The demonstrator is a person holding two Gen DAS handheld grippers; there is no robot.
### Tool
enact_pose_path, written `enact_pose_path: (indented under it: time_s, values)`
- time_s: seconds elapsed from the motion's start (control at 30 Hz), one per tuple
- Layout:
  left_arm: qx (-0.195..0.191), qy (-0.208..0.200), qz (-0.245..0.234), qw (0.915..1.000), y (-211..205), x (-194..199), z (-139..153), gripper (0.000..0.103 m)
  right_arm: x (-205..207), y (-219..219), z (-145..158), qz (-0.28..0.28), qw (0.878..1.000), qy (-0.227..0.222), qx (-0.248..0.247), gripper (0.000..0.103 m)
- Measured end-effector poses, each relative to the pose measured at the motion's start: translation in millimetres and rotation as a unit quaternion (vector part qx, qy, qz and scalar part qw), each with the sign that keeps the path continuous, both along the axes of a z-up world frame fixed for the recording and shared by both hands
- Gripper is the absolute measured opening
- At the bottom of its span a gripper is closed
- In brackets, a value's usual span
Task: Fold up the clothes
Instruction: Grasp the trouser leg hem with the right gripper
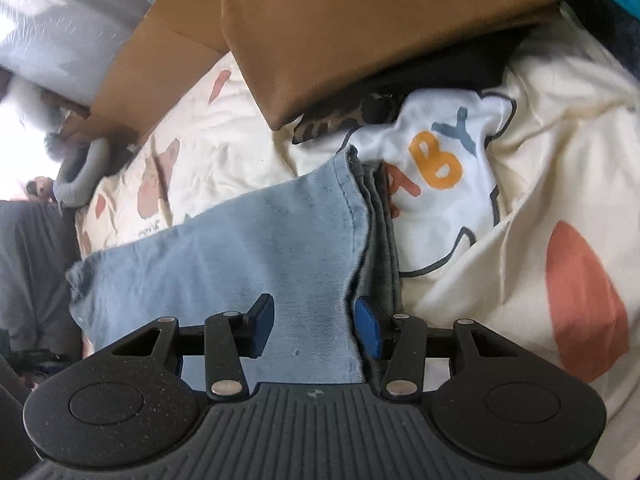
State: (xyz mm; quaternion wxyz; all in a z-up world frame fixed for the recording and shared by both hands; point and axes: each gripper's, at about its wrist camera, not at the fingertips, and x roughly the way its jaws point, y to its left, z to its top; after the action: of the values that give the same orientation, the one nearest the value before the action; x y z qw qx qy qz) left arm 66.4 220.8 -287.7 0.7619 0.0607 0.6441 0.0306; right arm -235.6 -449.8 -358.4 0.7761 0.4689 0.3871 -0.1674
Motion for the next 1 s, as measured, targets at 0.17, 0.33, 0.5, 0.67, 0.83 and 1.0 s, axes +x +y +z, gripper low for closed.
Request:
enact_pose_path:
  time_s: [0.17, 0.33, 0.5, 0.67, 0.83, 1.0]
  values:
    - [0.0, 0.008, -0.008, 0.9999, -3, -1, -4, 0.078, 3, -6, -14, -0.013, 0.999, 0.032, -0.012, 0.049]
    - [0.003, 0.01, -0.011, 0.9999, -5, 1, -6, 0.078, 9, -7, -33, -0.009, 0.999, 0.05, -0.004, 0.055]
    - [0.006, 0.014, -0.012, 0.9998, -4, 3, -11, 0.079, 5, -10, -44, -0.027, 0.999, 0.034, 0.024, 0.055]
    - [0.004, 0.025, -0.022, 0.9994, -7, 1, -18, 0.079, 2, -12, -40, -0.012, 0.998, 0.007, 0.063, 0.053]
    - [0.004, 0.027, -0.021, 0.9994, -5, 3, -20, 0.079, -2, -5, -21, 0.007, 0.996, -0.044, 0.075, 0.053]
    - [0.007, 0.031, -0.026, 0.9992, -7, 5, -22, 0.079, 6, -1, -17, 0.017, 0.998, -0.034, 0.056, 0.053]
